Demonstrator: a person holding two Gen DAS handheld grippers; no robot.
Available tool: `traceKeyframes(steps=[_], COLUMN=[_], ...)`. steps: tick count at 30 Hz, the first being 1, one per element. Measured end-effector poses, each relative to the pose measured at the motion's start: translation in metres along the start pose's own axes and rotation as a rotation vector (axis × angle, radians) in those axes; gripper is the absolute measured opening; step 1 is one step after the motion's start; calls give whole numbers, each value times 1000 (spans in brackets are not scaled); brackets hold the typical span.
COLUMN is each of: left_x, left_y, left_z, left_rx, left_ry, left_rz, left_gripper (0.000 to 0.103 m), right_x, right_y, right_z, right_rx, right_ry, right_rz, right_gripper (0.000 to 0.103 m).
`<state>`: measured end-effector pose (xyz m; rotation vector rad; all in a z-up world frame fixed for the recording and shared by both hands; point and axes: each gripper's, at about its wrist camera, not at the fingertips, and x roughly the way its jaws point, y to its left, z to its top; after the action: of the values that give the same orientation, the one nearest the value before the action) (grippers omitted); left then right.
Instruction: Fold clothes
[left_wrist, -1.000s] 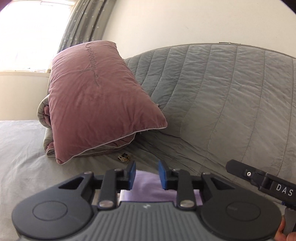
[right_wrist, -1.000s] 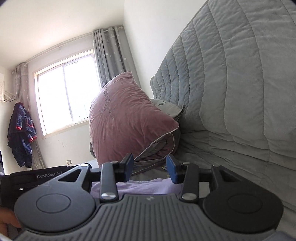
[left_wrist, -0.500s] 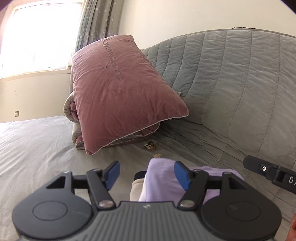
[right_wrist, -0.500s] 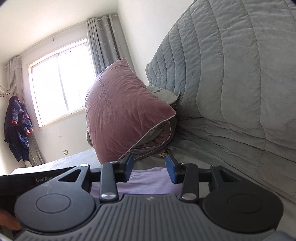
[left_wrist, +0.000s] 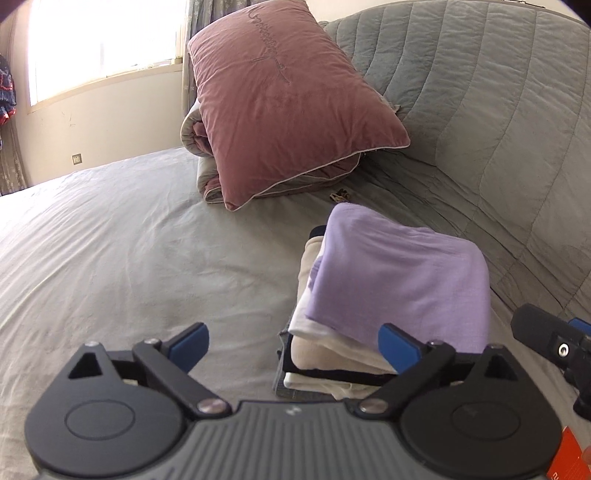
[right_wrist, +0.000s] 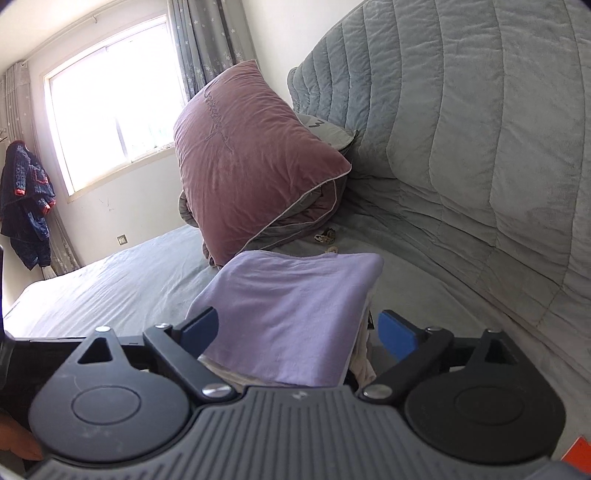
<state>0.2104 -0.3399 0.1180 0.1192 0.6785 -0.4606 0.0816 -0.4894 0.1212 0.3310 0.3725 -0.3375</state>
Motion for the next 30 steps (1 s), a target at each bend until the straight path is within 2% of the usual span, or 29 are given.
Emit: traceKeyframes(steps=[3,6,9,13,18,26,30], left_x=[-9,-17,-24,-31,-41,-57,-60], left_y=[-4,-10,-11,-7,-8,-7,-4], left_z=[-11,-24,-39,-55,-68,-78,-79], left_rx=[28,69,79,72,92,89,73], left_ry=[73,123,118,117,107,77,68], left_rz=[-20,-1,31,77,122,132,124], left_gripper=[102,102,102,102,102,102,102], right_x=[-14,-19,-24,-29,-31,-46,-49], right_y=[4,3,1,1,3,15,15], right_z=[-10,-20,-33,-54,-62,-67,-68], right_rx=[-2,35,70,61,66,-53,-61], right_ry=[14,85,136,160,212,237,242], right_rz=[-42,-83,-113,-135,-99,-104,-96], right_gripper=[103,103,103,103,103,103,103])
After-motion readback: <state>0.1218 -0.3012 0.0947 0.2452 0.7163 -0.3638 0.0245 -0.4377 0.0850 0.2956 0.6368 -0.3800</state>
